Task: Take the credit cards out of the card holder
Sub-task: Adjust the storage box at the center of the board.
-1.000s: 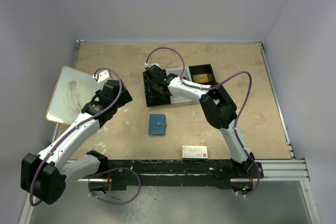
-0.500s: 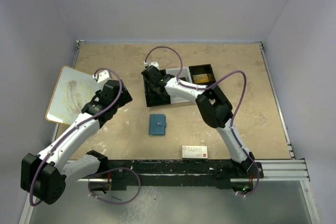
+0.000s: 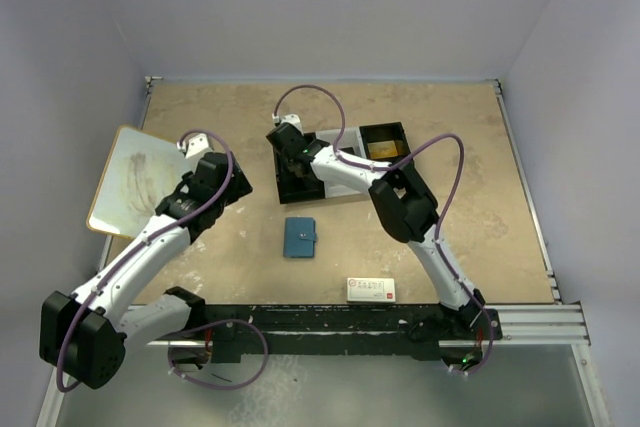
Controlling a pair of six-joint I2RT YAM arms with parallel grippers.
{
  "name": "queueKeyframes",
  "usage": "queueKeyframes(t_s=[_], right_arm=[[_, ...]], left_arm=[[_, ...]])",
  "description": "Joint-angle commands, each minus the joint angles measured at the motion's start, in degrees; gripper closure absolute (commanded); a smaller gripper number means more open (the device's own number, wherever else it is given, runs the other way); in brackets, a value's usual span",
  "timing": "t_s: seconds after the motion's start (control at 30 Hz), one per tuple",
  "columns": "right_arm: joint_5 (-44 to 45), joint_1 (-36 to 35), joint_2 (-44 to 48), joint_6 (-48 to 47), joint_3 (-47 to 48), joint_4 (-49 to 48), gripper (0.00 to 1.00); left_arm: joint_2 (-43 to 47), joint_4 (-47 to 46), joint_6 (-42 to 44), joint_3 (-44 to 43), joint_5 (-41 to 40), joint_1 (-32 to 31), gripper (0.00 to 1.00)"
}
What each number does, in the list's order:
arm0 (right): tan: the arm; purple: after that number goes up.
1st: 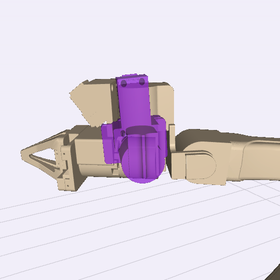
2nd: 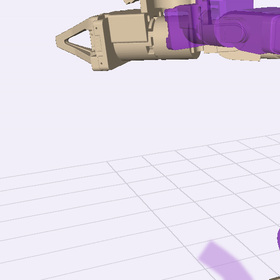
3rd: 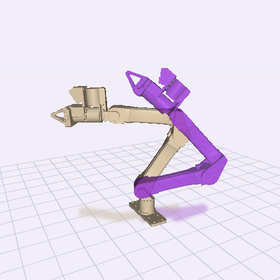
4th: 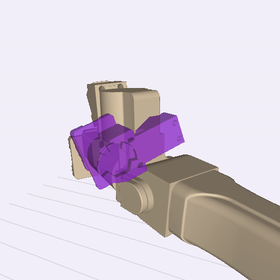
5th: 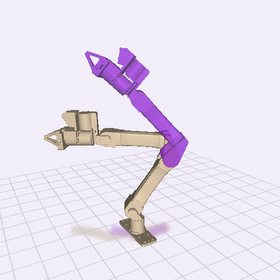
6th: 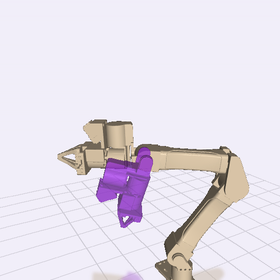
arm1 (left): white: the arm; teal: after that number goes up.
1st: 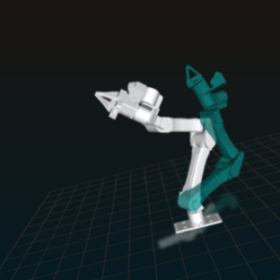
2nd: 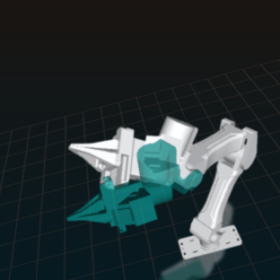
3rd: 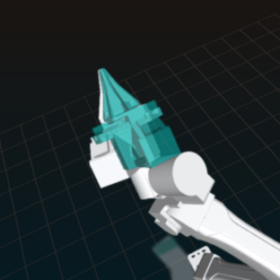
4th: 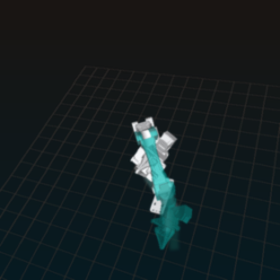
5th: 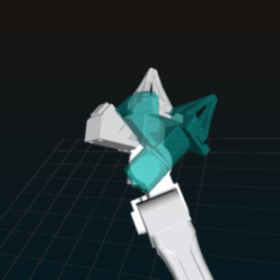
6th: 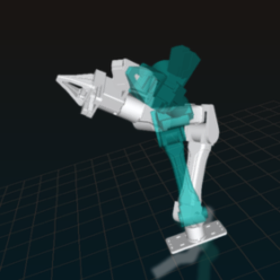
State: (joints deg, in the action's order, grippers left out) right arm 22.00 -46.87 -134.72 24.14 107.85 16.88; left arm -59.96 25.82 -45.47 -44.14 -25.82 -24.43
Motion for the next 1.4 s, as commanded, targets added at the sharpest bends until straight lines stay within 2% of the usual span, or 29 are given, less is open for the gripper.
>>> queueKeyframes(t_s=[0.0,0.17,0.23,0.33,0.47,0.73,0.77,0.83,1.07,1.37], right_arm=[[1.3,-0.1,1.9,-0.8,2.8,1.8,0.79],[0.3,-0.1,10.2,-0.8,1.8,3.0,0.74],[-1.5,-0.1,15.4,-1.1,-1.8,2.1,0.7],[0.5,0.3,22.6,-1.2,-8.0,0.6,0.58],[0.5,2.7,28.7,0.5,-15.7,1.2,0.51],[-4.4,12.6,39.1,3.9,-30.3,-1.3,0.47],[-4.9,13.6,40.3,3.6,-31.6,-1.8,0.43],[-6.9,15.7,41.4,2.4,-33.0,-2.9,0.38],[-12.2,18.9,38.8,0.1,-33.7,-2.4,0.32],[-16.3,19.1,36.6,3.3,-35.7,-2.5,0.32]], left_arm=[[-0.2,-0.7,-0.2,-0.6,-0.5,-0.1,0.31],[-0.6,-0.9,0.1,-0.8,-0.1,0.0,0.31],[-0.7,-1.0,0.1,-0.7,0.0,-0.1,0.31],[-1.3,-1.5,0.1,-0.7,0.7,0.0,0.31],[-2.5,-3.1,0.4,-0.3,3.0,0.0,0.31],[-9.1,-9.7,2.0,-0.9,16.8,-0.1,0.28],[-9.9,-10.1,1.9,-1.2,17.8,-0.1,0.28],[-11.3,-10.6,1.9,-1.6,18.9,-0.1,0.28],[-12.7,-9.8,2.8,-2.1,19.9,-0.1,0.28],[-15.4,-10.3,4.0,-1.2,26.1,-0.1,0.28]])
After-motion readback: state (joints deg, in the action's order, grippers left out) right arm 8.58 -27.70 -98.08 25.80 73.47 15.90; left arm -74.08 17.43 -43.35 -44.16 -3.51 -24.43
